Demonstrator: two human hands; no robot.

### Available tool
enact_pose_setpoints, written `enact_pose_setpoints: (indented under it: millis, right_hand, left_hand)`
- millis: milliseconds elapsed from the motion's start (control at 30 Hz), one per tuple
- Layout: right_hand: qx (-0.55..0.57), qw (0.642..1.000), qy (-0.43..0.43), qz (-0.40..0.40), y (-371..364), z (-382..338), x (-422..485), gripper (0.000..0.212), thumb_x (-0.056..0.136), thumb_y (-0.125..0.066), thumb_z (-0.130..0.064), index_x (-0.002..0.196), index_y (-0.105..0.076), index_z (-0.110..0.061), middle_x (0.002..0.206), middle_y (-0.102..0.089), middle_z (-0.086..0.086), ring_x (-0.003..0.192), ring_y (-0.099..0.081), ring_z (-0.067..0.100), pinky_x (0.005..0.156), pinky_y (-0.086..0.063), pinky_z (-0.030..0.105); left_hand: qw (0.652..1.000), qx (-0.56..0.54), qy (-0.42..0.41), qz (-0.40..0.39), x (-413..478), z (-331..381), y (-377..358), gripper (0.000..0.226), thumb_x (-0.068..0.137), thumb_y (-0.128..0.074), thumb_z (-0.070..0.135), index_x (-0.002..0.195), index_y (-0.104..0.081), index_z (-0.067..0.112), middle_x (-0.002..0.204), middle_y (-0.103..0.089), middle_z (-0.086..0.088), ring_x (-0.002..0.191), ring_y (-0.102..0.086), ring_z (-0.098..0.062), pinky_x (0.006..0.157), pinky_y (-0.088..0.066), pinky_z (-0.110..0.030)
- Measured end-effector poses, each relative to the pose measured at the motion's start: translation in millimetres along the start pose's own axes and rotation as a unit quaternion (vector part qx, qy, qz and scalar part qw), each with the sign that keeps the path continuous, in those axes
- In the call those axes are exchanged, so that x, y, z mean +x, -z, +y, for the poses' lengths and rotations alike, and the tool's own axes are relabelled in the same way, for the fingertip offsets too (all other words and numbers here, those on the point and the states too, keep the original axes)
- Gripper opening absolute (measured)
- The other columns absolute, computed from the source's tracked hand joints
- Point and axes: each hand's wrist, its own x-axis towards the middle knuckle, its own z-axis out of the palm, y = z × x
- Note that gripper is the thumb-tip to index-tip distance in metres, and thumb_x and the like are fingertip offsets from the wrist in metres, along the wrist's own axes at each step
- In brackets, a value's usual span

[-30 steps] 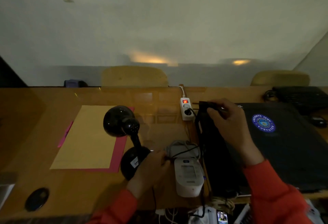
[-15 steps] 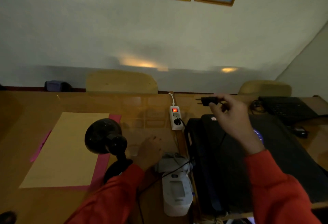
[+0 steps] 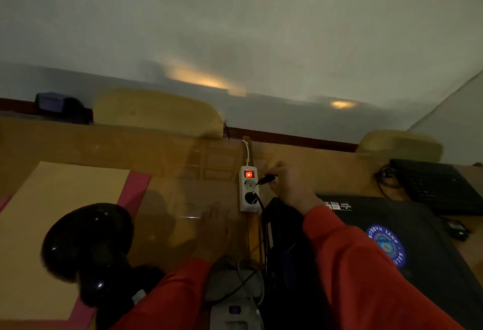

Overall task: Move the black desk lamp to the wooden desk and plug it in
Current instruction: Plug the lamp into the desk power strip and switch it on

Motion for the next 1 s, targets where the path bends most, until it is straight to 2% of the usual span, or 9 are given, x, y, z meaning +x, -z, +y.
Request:
enact_pose_setpoints:
  millis: [100, 167, 267, 433, 533, 667, 833, 933, 1000]
  right_hand:
    - [-0.069, 0.996, 0.015, -0.056, -23.5, 11.1, 29.9, 0.025, 0.088, -0.056, -0.002, 0.110, -0.067, -0.009, 0.119, -0.055, 0.016, 0.098, -0.057, 0.027, 0.070, -0.037, 0.018]
    - [-0.094, 0.991, 0.029, -0.094, -34.5, 15.6, 45.9, 0.027, 0.089, -0.054, 0.000, 0.112, -0.065, -0.006, 0.122, -0.057, 0.019, 0.105, -0.058, 0.030, 0.069, -0.042, 0.011]
    - [-0.148, 0.982, 0.046, -0.111, -44.7, 21.3, 63.5, 0.025, 0.092, -0.050, -0.005, 0.113, -0.064, -0.008, 0.120, -0.061, 0.018, 0.105, -0.060, 0.029, 0.087, -0.051, 0.032]
    - [-0.192, 0.968, 0.066, -0.148, -60.9, 29.6, 79.2, 0.026, 0.096, -0.047, -0.010, 0.117, -0.062, -0.008, 0.122, -0.060, 0.017, 0.110, -0.058, 0.029, 0.090, -0.046, 0.034]
    - [-0.191, 0.963, 0.089, -0.166, -67.6, 32.7, 83.6, 0.025, 0.092, -0.054, -0.013, 0.116, -0.064, -0.010, 0.127, -0.056, 0.015, 0.112, -0.057, 0.029, 0.096, -0.048, 0.037]
    - [-0.228, 0.953, 0.121, -0.159, -74.6, 34.0, 85.6, 0.027, 0.092, -0.051, -0.003, 0.115, -0.064, -0.008, 0.128, -0.052, 0.015, 0.109, -0.059, 0.031, 0.091, -0.052, 0.042]
    - [-0.303, 0.931, 0.141, -0.145, -77.5, 32.9, 85.8, 0.025, 0.094, -0.050, -0.008, 0.116, -0.062, -0.013, 0.122, -0.054, 0.012, 0.101, -0.063, 0.029, 0.082, -0.056, 0.040]
    - [-0.324, 0.923, 0.141, -0.150, -82.7, 31.5, 86.0, 0.028, 0.092, -0.049, -0.003, 0.116, -0.061, -0.009, 0.121, -0.055, 0.015, 0.098, -0.064, 0.033, 0.078, -0.057, 0.040]
    - [-0.317, 0.925, 0.133, -0.162, -87.1, 27.7, 87.7, 0.025, 0.092, -0.049, -0.005, 0.114, -0.062, -0.006, 0.120, -0.056, 0.015, 0.097, -0.063, 0.034, 0.077, -0.056, 0.041]
  left_hand:
    - [0.998, 0.046, 0.005, -0.034, 8.7, -14.2, -22.7, 0.057, 0.096, -0.041, 0.026, 0.147, -0.019, 0.014, 0.160, -0.007, -0.014, 0.147, -0.007, -0.035, 0.121, -0.007, -0.045]
    - [0.998, 0.058, -0.008, -0.015, 7.3, -20.1, -31.6, 0.061, 0.087, -0.060, 0.024, 0.141, -0.036, 0.011, 0.154, -0.023, -0.020, 0.141, -0.023, -0.046, 0.114, -0.024, -0.057]
    - [0.999, 0.047, -0.003, 0.009, 5.6, -25.4, -40.2, 0.060, 0.080, -0.057, 0.030, 0.137, -0.045, 0.014, 0.149, -0.038, -0.019, 0.137, -0.034, -0.041, 0.109, -0.034, -0.054]
    - [0.998, 0.056, 0.001, 0.026, 7.6, -29.1, -45.0, 0.062, 0.079, -0.040, 0.039, 0.138, -0.041, 0.021, 0.156, -0.027, -0.013, 0.143, -0.024, -0.034, 0.118, -0.016, -0.045]
    - [0.998, 0.060, 0.007, 0.025, 8.3, -28.8, -45.7, 0.062, 0.076, -0.039, 0.040, 0.135, -0.044, 0.022, 0.155, -0.030, -0.011, 0.142, -0.027, -0.034, 0.112, -0.030, -0.051]
    - [0.998, 0.053, 0.016, 0.020, 8.2, -27.5, -43.4, 0.062, 0.073, -0.050, 0.038, 0.134, -0.045, 0.025, 0.153, -0.034, -0.010, 0.140, -0.032, -0.033, 0.105, -0.040, -0.051]
    - [0.998, 0.050, 0.010, 0.033, 7.3, -26.1, -43.5, 0.065, 0.073, -0.061, 0.034, 0.136, -0.045, 0.024, 0.154, -0.032, -0.010, 0.141, -0.029, -0.035, 0.110, -0.033, -0.050]
    - [0.997, 0.058, 0.000, 0.056, 6.5, -25.3, -41.7, 0.061, 0.076, -0.050, 0.037, 0.135, -0.048, 0.023, 0.152, -0.036, -0.011, 0.140, -0.032, -0.036, 0.112, -0.031, -0.046]
    - [0.998, 0.050, -0.003, 0.049, 6.7, -25.7, -42.3, 0.062, 0.079, -0.048, 0.037, 0.139, -0.041, 0.023, 0.156, -0.024, -0.009, 0.144, -0.021, -0.035, 0.115, -0.025, -0.048]
